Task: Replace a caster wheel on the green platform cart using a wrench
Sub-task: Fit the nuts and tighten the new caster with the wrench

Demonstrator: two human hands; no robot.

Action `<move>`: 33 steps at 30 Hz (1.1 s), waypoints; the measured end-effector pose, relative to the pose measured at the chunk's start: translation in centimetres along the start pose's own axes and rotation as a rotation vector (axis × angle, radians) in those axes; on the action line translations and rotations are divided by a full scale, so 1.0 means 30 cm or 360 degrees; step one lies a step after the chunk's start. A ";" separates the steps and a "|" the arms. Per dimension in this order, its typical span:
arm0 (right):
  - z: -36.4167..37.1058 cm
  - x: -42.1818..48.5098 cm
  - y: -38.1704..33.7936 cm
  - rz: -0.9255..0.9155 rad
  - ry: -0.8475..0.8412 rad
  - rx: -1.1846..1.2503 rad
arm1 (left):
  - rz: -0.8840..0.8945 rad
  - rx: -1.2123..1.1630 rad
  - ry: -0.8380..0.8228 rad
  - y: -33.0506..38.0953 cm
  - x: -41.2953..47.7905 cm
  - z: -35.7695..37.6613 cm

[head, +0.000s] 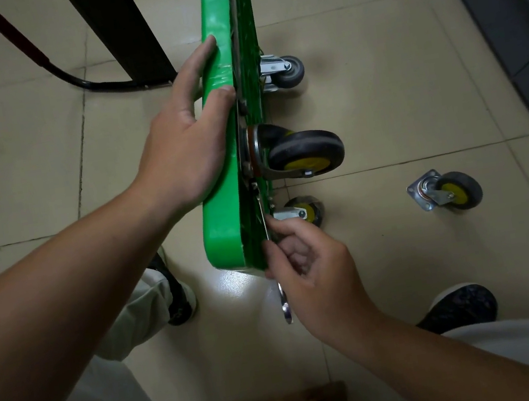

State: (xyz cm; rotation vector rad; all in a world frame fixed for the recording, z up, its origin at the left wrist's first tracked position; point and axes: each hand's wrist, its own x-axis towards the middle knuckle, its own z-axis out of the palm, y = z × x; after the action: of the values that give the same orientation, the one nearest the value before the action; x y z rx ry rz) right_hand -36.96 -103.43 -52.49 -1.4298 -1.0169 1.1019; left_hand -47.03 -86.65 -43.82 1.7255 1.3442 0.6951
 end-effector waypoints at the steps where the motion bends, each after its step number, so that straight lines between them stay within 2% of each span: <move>1: 0.001 0.002 -0.029 0.0052 0.0014 0.0076 | 0.0002 0.0004 0.0001 0.000 0.000 0.001; 5: -0.006 0.053 -0.166 0.0429 0.0014 0.0457 | -0.0015 0.0024 0.0007 0.005 0.000 0.003; 8: -0.022 0.137 -0.264 0.0746 0.0041 0.0578 | -0.0017 0.0028 0.0005 0.010 0.000 0.002; 11: -0.026 0.220 -0.344 0.1047 -0.0112 0.0680 | -0.0016 0.0006 0.0004 0.012 -0.002 0.003; 13: -0.012 0.242 -0.365 0.1142 -0.0180 0.0717 | -0.0016 0.0010 0.0001 0.011 -0.001 0.003; 25: 0.025 0.194 -0.351 0.0968 0.0132 0.0638 | -0.0010 0.0013 -0.0024 0.007 0.003 0.003; 30: 0.016 0.168 -0.344 0.0999 0.0182 0.0716 | -0.0022 0.0014 -0.0016 0.007 0.002 0.001; 33: 0.003 0.136 -0.324 0.0912 0.0196 0.0656 | -0.0015 0.0020 -0.0030 0.008 0.001 0.003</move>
State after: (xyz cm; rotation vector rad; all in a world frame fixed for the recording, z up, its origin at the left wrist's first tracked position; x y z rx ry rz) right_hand -36.46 -98.26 -43.31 -1.4524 -0.2572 1.5053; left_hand -46.82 -86.66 -43.68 1.7305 1.3457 0.6646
